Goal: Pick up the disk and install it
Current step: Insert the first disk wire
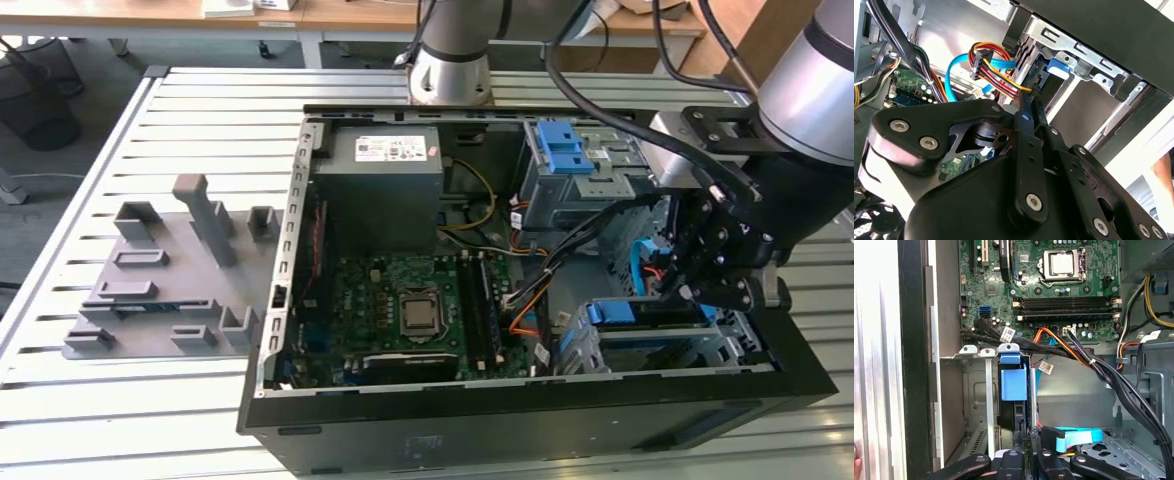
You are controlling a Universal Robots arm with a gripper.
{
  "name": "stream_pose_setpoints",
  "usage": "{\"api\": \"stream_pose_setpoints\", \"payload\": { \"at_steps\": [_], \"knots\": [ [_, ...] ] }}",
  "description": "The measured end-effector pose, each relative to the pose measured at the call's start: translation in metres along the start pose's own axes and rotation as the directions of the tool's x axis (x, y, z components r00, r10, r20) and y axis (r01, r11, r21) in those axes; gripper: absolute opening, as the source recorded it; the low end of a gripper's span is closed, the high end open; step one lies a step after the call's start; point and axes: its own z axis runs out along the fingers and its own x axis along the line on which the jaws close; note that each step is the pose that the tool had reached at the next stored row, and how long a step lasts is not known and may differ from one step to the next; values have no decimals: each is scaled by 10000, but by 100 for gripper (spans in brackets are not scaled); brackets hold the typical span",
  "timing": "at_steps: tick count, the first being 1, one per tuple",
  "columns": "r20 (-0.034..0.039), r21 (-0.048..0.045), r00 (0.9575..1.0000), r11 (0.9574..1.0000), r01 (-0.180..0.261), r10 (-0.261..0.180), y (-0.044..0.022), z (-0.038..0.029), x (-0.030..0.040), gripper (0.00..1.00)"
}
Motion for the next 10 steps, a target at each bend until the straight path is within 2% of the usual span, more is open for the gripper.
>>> {"api": "stream_pose_setpoints", "payload": {
  "at_steps": [10],
  "knots": [
    [-2, 1, 10000, 10000, -1, 1, 6, 1, 0, 16]
  ]
}}
